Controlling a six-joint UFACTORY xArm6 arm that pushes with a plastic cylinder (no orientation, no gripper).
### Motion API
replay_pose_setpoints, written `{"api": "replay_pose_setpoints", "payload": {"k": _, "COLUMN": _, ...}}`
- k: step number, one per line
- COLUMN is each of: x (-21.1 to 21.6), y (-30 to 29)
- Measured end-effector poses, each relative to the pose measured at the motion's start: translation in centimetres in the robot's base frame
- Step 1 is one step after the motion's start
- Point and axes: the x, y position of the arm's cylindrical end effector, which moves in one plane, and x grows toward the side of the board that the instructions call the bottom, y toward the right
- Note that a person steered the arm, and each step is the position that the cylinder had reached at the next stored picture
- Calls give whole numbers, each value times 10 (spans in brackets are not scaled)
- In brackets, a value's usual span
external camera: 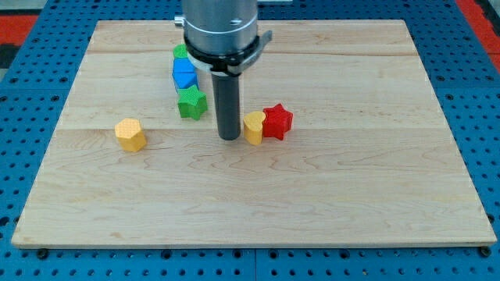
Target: Push the green star to the left center of the board
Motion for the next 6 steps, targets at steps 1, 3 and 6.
{"api": "replay_pose_setpoints", "payload": {"k": 1, "x": 0, "y": -7}}
{"api": "replay_pose_setpoints", "payload": {"k": 3, "x": -59, "y": 11}}
{"api": "replay_pose_setpoints", "payload": {"k": 6, "x": -46, "y": -71}}
